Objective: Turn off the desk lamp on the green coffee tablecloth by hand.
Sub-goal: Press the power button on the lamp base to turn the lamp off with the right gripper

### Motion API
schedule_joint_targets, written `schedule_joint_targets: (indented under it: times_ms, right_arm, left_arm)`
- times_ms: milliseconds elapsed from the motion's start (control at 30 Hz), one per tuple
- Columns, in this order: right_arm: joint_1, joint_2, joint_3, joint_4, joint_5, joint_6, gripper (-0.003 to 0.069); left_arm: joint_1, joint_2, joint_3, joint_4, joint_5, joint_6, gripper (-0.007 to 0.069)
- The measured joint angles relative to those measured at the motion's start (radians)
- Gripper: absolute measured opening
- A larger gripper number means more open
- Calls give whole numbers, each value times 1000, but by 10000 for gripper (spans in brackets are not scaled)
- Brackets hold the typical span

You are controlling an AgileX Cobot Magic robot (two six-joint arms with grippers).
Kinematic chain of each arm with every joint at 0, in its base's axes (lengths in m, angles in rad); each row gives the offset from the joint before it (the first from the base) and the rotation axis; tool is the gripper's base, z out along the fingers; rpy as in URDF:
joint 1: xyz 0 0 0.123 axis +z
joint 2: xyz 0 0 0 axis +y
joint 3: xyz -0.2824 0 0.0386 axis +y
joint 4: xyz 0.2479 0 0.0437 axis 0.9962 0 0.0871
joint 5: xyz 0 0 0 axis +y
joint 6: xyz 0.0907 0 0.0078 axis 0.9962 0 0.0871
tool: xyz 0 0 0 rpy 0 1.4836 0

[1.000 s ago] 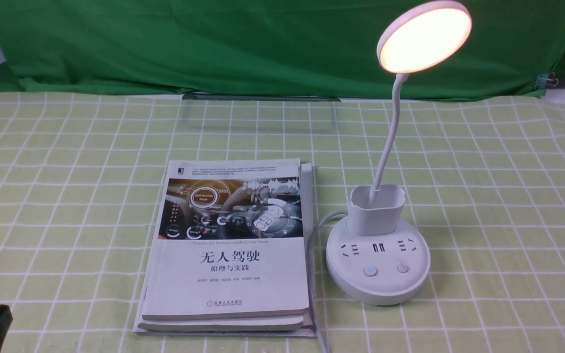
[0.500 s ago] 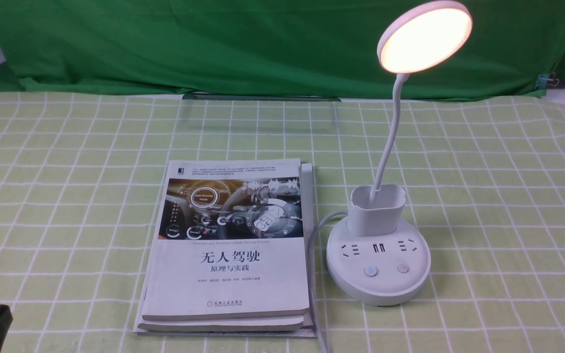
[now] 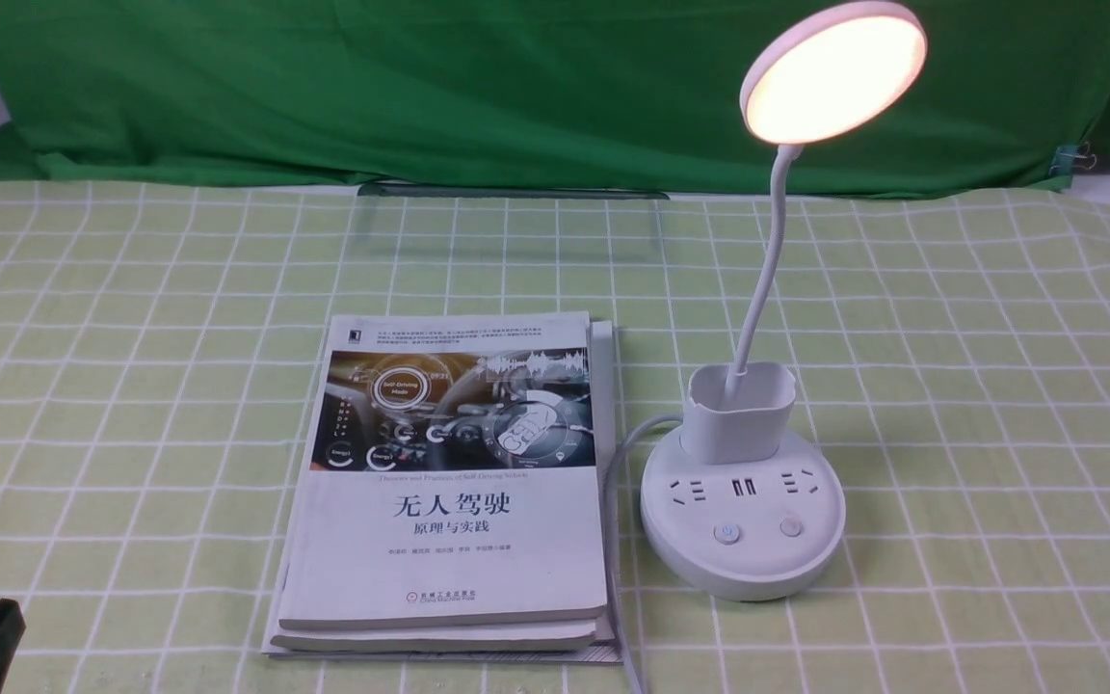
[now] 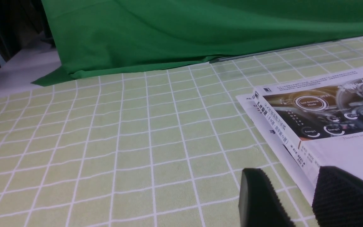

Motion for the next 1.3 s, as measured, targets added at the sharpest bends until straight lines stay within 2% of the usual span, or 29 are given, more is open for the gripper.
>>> schedule_joint_targets:
  times_ms: [33,200,333,367,433,567,867,1300]
  right_arm:
    - [0,124,-75,4,75,-11,42]
    - [35,368,-169,31,115,-22,42]
    - [210,601,-223,1,79,4,42]
    - [228,619,-226,-3,77,6,42]
    - [331,742,-268,-57,52,44,42]
    - [414,899,-345,-88,14,61,42]
    - [422,1096,-483,-101,-13,64,43]
    - [422,1189,-516,-92,-13,65,43]
  left_arm:
    - [0,0,0,0,0,0,242]
    - [0,0,0,0,0,0,242]
    - [0,0,0,0,0,0,242]
    - [0,0,0,0,0,0,242]
    - [0,0,0,0,0,0,242]
    - [0,0,0,0,0,0,242]
    - [0,0,0,0,0,0,242]
    - [0,0,0,0,0,0,242]
